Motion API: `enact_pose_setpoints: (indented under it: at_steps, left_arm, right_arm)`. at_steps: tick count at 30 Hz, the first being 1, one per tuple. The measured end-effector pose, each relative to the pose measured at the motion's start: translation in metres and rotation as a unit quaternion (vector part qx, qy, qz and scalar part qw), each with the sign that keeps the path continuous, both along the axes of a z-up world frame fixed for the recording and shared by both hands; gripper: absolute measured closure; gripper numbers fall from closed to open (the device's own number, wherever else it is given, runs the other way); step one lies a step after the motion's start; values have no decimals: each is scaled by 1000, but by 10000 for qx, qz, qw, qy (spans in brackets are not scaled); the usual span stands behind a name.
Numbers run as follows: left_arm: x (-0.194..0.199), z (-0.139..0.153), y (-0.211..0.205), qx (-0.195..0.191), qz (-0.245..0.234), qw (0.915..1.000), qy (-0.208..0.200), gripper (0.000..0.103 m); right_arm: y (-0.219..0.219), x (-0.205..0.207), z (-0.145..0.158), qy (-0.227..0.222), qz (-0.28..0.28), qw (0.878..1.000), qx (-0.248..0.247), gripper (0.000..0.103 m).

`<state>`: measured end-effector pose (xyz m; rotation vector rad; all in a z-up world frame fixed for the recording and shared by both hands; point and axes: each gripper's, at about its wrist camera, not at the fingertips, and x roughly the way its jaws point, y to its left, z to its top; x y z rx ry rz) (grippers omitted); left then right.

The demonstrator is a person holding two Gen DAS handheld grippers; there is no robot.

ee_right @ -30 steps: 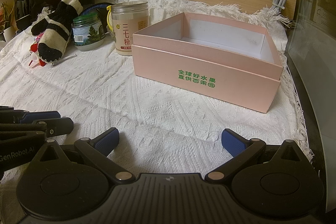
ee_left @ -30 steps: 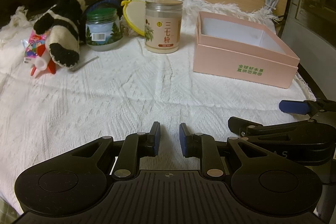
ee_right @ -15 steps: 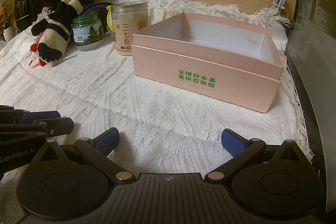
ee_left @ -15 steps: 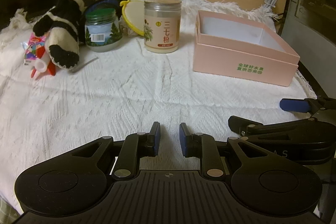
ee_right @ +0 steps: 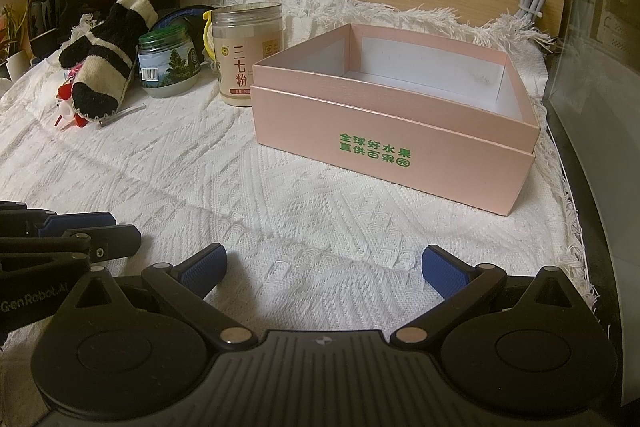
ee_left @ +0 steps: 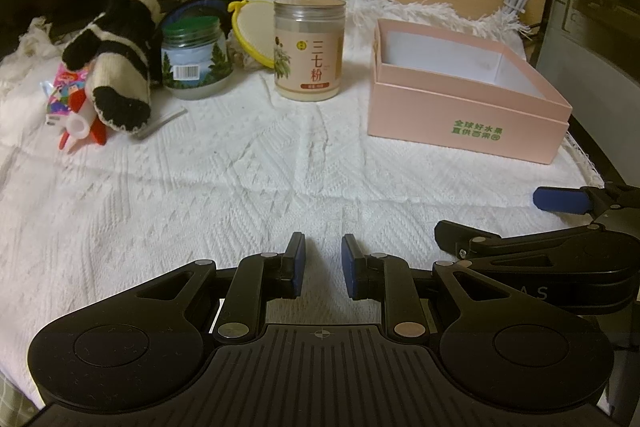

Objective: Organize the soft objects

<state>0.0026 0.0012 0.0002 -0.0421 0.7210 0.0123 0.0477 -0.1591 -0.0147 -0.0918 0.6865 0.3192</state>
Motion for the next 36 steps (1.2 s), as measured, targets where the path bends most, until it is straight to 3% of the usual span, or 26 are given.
enact_pose_setpoints:
  at_steps: [26,32,36]
  left_arm:
    - [1,2,4,-94,-108,9999,13,80]
    - [6,6,17,-541,-172,9981,220,80]
    - [10,10,42,-1145,-644,9904,428,80]
  right_arm:
    - [0,0,-1,0,0,10000,3,0]
    - [-1,-3,-5,1,10,10000,-3,0]
    - [-4,5,-1,234,118,9996,-50,0]
